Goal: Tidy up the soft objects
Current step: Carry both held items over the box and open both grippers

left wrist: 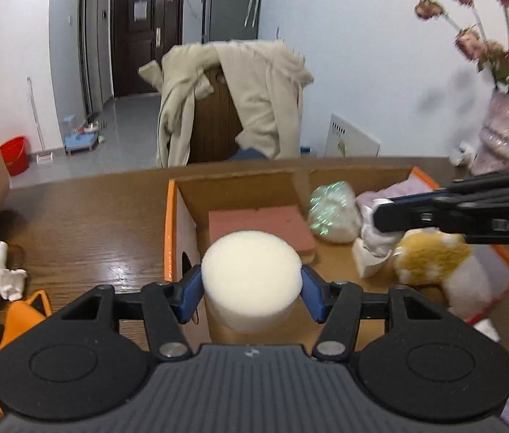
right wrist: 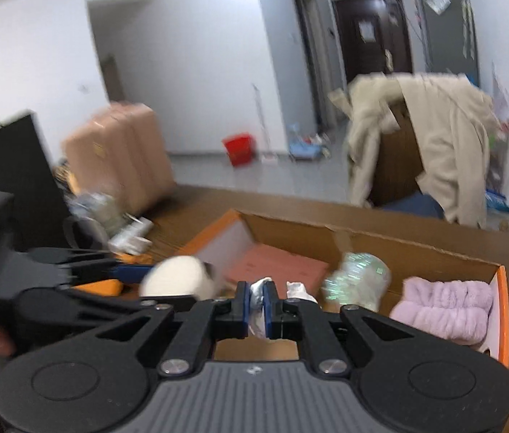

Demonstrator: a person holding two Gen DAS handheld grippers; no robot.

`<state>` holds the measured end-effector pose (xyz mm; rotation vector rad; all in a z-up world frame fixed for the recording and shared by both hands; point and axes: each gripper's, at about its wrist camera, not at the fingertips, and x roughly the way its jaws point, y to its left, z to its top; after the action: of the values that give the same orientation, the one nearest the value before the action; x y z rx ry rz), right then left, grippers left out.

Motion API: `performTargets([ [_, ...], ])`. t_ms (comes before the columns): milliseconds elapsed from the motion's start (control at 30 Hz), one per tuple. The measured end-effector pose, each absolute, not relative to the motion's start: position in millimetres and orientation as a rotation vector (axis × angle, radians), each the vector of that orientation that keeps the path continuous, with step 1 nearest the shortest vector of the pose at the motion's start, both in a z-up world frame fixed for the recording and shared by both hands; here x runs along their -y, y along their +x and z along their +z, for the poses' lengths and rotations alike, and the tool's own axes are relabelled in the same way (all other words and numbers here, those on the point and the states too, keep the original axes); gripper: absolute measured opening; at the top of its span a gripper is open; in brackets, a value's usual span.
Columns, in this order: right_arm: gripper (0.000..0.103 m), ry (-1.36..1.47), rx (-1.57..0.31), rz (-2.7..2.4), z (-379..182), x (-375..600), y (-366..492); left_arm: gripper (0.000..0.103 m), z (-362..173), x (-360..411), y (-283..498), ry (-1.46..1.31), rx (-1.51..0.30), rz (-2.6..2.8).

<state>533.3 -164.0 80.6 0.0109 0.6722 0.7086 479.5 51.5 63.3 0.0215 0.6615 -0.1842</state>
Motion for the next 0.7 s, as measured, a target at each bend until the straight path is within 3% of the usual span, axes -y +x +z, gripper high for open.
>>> performTargets([
  [100, 0.017, -0.012, -0.708, 0.663, 62, 155, 554, 0.063, 58, -54, 486, 0.028, -0.659, -0.182],
  [267, 0.020, 0.006, -0.691, 0.623, 60, 163, 557, 0.067, 63, -56, 479, 0.027, -0.637, -0.191],
  [567, 0.024, -0.028, -0.512, 0.613, 133, 198, 488, 0.070, 125, -62, 416, 0.008, -0.510, -0.127],
  [700, 0.034, -0.053, -0.418, 0.622, 168, 218, 435, 0.072, 154, -60, 365, -0.009, -0.438, -0.115],
])
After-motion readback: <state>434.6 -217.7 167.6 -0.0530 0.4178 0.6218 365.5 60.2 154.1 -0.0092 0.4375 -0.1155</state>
